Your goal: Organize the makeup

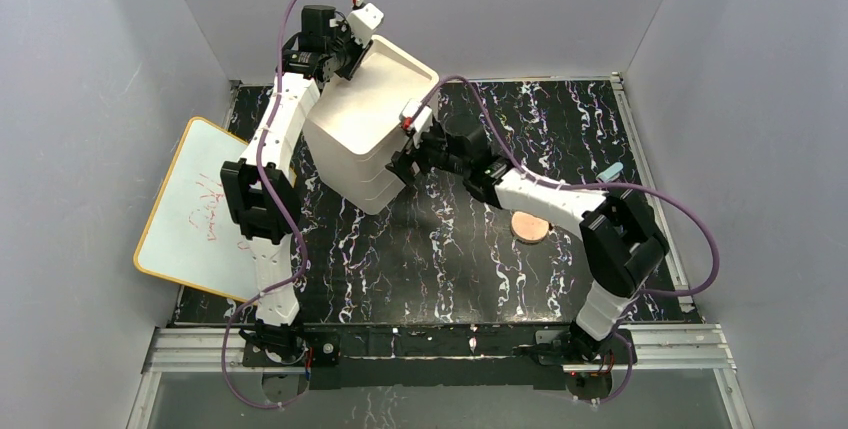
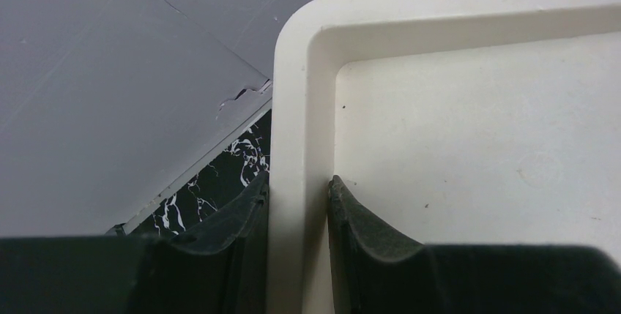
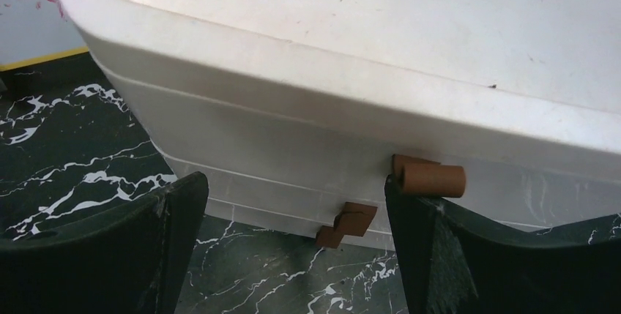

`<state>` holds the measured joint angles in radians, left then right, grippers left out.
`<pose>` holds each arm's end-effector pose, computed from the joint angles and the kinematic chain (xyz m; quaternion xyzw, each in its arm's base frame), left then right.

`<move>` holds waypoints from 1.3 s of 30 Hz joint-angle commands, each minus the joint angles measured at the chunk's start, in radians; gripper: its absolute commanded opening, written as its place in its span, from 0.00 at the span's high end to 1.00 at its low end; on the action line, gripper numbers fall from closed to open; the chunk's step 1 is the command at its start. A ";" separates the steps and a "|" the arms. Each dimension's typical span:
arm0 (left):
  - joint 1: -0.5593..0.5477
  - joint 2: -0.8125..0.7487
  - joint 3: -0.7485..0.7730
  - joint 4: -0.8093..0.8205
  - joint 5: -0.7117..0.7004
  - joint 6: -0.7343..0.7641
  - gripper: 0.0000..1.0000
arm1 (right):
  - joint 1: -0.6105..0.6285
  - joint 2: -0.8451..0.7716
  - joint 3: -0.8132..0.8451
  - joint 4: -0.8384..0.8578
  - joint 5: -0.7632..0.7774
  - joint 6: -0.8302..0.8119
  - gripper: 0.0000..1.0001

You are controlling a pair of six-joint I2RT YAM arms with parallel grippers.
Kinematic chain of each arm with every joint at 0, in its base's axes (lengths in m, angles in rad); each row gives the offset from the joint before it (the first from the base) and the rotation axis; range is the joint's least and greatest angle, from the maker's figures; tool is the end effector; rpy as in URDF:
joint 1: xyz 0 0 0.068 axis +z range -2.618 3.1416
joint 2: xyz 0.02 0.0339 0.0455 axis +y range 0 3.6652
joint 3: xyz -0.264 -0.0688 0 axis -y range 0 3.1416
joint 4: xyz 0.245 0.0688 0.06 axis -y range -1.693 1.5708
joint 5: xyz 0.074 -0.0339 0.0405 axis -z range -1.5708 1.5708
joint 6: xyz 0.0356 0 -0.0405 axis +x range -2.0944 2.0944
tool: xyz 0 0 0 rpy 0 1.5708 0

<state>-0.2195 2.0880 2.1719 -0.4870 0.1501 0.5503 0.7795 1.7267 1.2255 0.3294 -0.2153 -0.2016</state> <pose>0.4772 -0.1119 0.3805 0.3507 0.7556 0.0288 0.5525 0.2876 0.2949 0.2906 -0.4194 0.6384 0.2612 0.5901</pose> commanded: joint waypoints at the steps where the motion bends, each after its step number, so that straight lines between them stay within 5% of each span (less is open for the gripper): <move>1: -0.068 0.066 -0.058 -0.219 -0.023 0.049 1.00 | 0.023 -0.090 -0.124 0.236 -0.018 -0.012 0.01; 10: -0.066 0.086 -0.057 -0.218 -0.007 0.049 1.00 | 0.009 -0.069 -0.341 0.493 0.177 -0.033 0.09; 33: -0.016 0.104 -0.003 -0.244 0.159 -0.008 1.00 | -0.105 0.163 -0.244 0.656 0.029 0.005 0.11; 39: -0.010 0.111 0.008 -0.251 0.163 -0.014 1.00 | -0.108 0.184 -0.233 0.675 0.011 -0.004 0.18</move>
<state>-0.1997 2.1067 2.2150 -0.5282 0.2325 0.5270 0.6765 1.8801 0.9440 0.9333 -0.1841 -0.2016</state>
